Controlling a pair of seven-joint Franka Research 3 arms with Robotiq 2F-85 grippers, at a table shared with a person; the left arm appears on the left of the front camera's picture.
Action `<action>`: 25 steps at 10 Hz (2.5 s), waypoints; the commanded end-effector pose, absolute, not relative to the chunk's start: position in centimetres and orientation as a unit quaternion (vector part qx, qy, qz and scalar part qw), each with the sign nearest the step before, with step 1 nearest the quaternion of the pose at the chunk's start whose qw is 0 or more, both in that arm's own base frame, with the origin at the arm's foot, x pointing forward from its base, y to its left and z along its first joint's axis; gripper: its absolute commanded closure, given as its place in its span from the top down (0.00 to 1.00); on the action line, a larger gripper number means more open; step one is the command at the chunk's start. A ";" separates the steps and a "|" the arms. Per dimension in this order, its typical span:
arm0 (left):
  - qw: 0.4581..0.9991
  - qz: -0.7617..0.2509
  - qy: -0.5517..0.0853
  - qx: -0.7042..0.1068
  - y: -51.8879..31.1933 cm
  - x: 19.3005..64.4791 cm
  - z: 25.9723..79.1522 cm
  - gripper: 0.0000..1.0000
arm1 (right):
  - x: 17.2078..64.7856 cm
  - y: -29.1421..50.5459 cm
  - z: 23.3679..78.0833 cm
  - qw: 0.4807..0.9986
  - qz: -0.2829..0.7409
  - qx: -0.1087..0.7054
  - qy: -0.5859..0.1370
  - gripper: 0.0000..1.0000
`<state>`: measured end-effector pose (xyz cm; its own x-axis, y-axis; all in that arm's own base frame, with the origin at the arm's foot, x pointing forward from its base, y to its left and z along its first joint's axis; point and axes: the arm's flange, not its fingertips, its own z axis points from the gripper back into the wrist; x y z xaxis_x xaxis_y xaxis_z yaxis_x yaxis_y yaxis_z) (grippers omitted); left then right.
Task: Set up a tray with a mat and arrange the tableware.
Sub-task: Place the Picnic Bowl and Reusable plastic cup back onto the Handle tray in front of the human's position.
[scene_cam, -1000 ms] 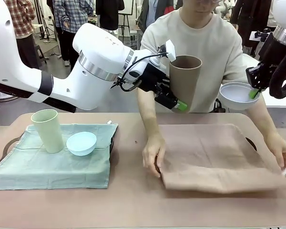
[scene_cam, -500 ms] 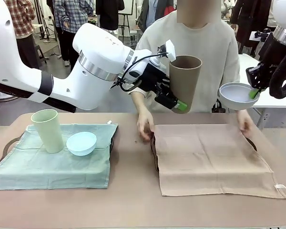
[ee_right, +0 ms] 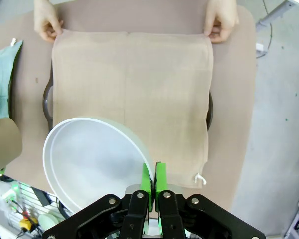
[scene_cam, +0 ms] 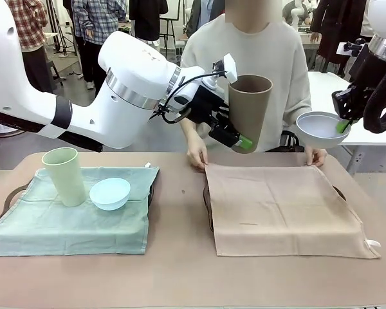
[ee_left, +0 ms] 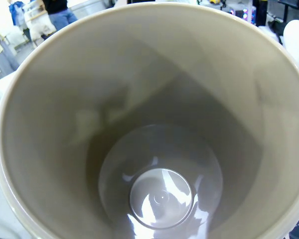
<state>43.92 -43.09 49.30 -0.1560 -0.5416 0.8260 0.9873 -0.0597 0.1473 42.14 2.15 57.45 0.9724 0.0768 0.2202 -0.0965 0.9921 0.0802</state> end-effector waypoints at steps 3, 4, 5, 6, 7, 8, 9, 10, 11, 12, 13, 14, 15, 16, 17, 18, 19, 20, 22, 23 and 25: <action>0.573 -0.667 -0.372 -0.298 -43.0 43.9 49.5 0.63 | 42.4 2.0 57.3 0.992 0.041 0.045 -0.113 0.04; 0.573 -0.667 -0.372 -0.298 -43.0 43.9 49.5 0.63 | 42.4 2.0 57.3 0.992 0.041 0.045 -0.113 0.04; 0.573 -0.667 -0.372 -0.298 -43.0 43.9 49.5 0.63 | 42.4 2.0 57.3 0.992 0.041 0.045 -0.113 0.04; 0.573 -0.667 -0.372 -0.298 -43.0 43.9 49.5 0.63 | 42.4 2.0 57.3 0.992 0.041 0.045 -0.113 0.04; 0.573 -0.667 -0.372 -0.298 -43.0 43.9 49.5 0.63 | 42.4 2.0 57.3 0.992 0.041 0.045 -0.113 0.04; 0.573 -0.667 -0.372 -0.298 -43.0 43.9 49.5 0.63 | 42.4 2.0 57.3 0.992 0.041 0.045 -0.113 0.04; 0.573 -0.667 -0.372 -0.298 -43.0 43.9 49.5 0.63 | 42.4 2.0 57.3 0.992 0.041 0.045 -0.113 0.04; 0.573 -0.667 -0.372 -0.298 -43.0 43.9 49.5 0.63 | 42.4 2.0 57.3 0.992 0.041 0.045 -0.113 0.04; 0.576 -0.663 -0.372 -0.300 -43.1 43.9 49.3 0.80 | 42.1 2.1 57.4 0.992 0.044 0.045 -0.109 0.04; 0.580 -0.651 -0.383 -0.305 -41.9 45.4 47.2 0.80 | 43.7 1.7 54.4 0.994 0.038 0.058 -0.086 0.04; 0.560 -0.648 -0.411 -0.312 -41.5 46.1 45.4 0.80 | 44.7 1.5 51.9 0.996 0.031 0.055 -0.057 0.04; 0.559 -0.647 -0.419 -0.306 -41.5 46.6 44.0 0.80 | 45.3 1.6 50.1 0.997 0.026 0.060 -0.046 0.04; 0.559 -0.647 -0.420 -0.303 -41.7 47.4 42.3 0.80 | 45.8 1.7 48.3 0.997 0.032 0.062 -0.041 0.04; 0.559 -0.653 -0.412 -0.302 -41.9 48.3 40.9 0.80 | 46.4 2.2 46.4 0.996 0.028 0.069 -0.042 0.04; 0.561 -0.660 -0.394 -0.308 -42.3 48.6 39.5 0.80 | 46.6 2.2 44.7 0.996 0.024 0.071 -0.037 0.04; 0.564 -0.666 -0.378 -0.309 -42.7 49.0 38.0 0.80 | 46.9 2.0 43.3 0.996 0.020 0.076 -0.040 0.04; 0.570 -0.669 -0.364 -0.310 -43.1 49.4 36.5 0.80 | 47.0 1.8 42.2 0.996 0.020 0.078 -0.044 0.04; 0.573 -0.669 -0.352 -0.316 -43.6 49.7 35.2 0.80 | 47.2 1.7 41.0 0.996 0.020 0.077 -0.043 0.04; 0.575 -0.668 -0.346 -0.322 -44.6 50.3 33.4 0.80 | 47.5 1.1 38.8 0.996 0.018 0.079 -0.039 0.04; 0.572 -0.671 -0.347 -0.319 -45.2 50.6 32.8 0.80 | 47.7 0.7 37.8 0.996 0.018 0.076 -0.039 0.04; 0.575 -0.672 -0.335 -0.325 -46.5 50.8 32.1 0.80 | 48.0 0.4 36.3 0.996 0.019 0.084 -0.035 0.04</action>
